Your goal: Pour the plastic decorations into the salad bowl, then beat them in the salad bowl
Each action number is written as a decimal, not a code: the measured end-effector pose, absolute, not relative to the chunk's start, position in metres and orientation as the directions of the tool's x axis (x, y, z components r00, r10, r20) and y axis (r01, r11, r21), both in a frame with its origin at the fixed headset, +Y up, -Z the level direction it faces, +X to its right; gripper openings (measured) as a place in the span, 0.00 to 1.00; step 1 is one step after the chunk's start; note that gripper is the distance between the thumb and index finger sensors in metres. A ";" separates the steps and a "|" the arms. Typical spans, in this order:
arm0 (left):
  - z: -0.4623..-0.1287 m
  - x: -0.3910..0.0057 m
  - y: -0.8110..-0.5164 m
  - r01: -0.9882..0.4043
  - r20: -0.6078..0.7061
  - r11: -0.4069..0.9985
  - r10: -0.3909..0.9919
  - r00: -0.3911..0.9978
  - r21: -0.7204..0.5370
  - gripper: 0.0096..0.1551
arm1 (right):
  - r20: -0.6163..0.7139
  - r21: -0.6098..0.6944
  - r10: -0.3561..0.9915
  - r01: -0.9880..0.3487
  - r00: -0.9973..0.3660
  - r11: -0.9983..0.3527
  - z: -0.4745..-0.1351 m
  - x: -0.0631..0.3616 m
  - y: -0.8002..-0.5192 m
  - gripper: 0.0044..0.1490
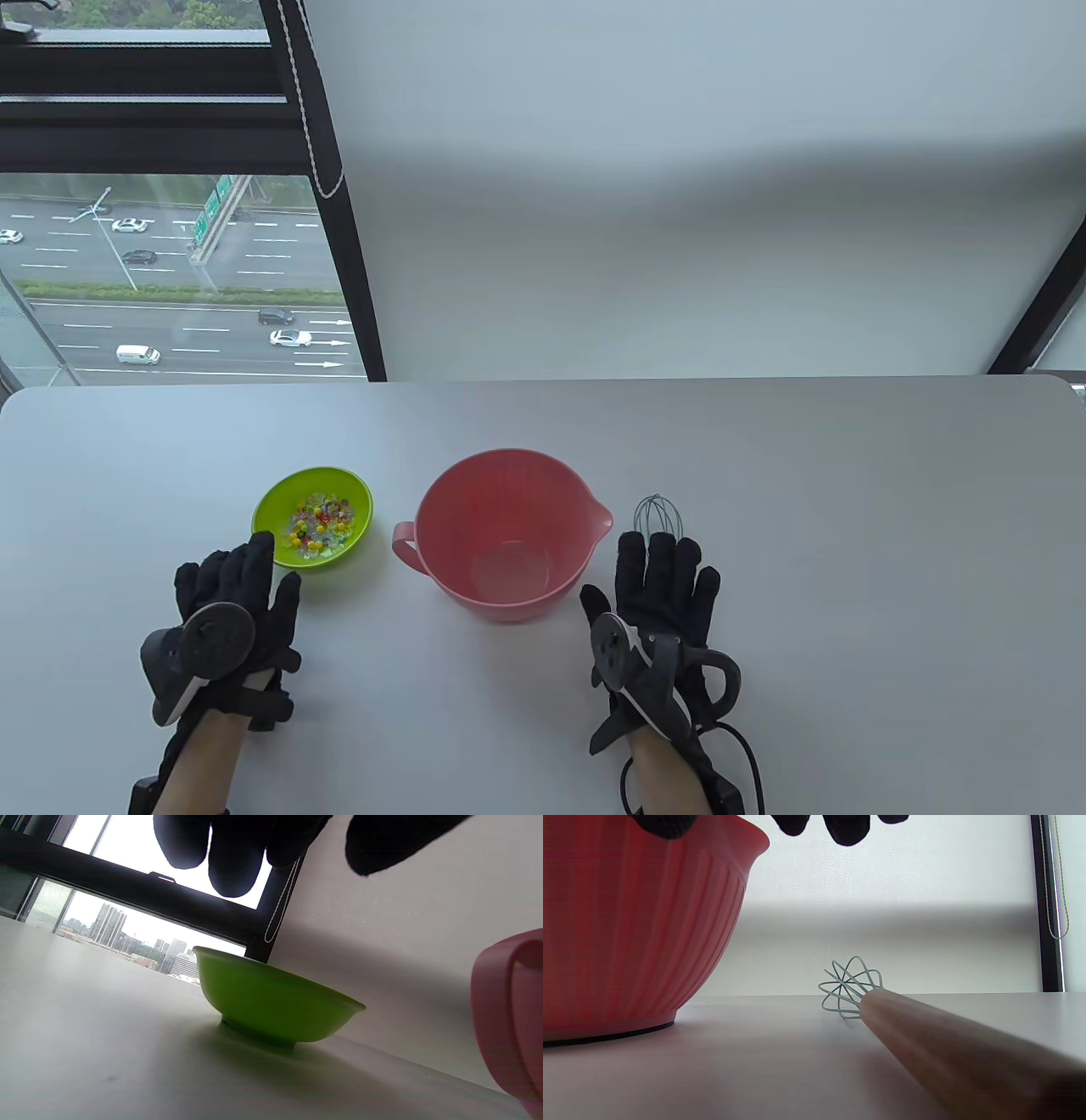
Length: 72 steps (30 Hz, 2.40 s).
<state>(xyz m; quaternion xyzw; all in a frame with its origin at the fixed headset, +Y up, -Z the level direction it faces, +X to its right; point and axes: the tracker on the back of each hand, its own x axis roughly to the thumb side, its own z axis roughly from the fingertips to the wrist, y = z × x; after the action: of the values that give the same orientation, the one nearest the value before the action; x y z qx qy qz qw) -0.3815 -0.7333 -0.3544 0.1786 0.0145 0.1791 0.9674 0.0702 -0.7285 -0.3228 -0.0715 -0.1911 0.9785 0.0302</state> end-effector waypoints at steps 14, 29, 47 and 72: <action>-0.395 -0.427 -0.756 -0.616 -0.345 0.749 0.660 0.667 0.243 0.49 | -0.132 -0.370 0.110 -0.054 -0.985 -0.927 -0.324 0.071 -0.730 0.50; -0.413 -0.420 -0.765 -0.675 -0.437 0.703 0.692 0.575 0.225 0.41 | -0.129 -0.370 0.166 -0.108 -0.978 -0.923 -0.324 0.074 -0.733 0.49; -0.406 -0.420 -0.742 -0.741 -0.325 0.512 0.856 0.402 0.435 0.29 | -0.125 -0.367 0.181 -0.124 -0.975 -0.922 -0.324 0.075 -0.734 0.49; -0.373 -0.309 -0.630 -0.616 0.040 0.661 0.667 0.744 0.429 0.28 | -0.107 -0.373 0.196 -0.144 -0.975 -0.917 -0.323 0.072 -0.734 0.48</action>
<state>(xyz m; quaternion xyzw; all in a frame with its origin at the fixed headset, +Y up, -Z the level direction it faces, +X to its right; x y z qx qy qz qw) -0.3085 -0.6305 -0.3734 0.2126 0.0603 0.3529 0.9092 0.0724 -0.7336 -0.3234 -0.0715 -0.1844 0.9764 0.0870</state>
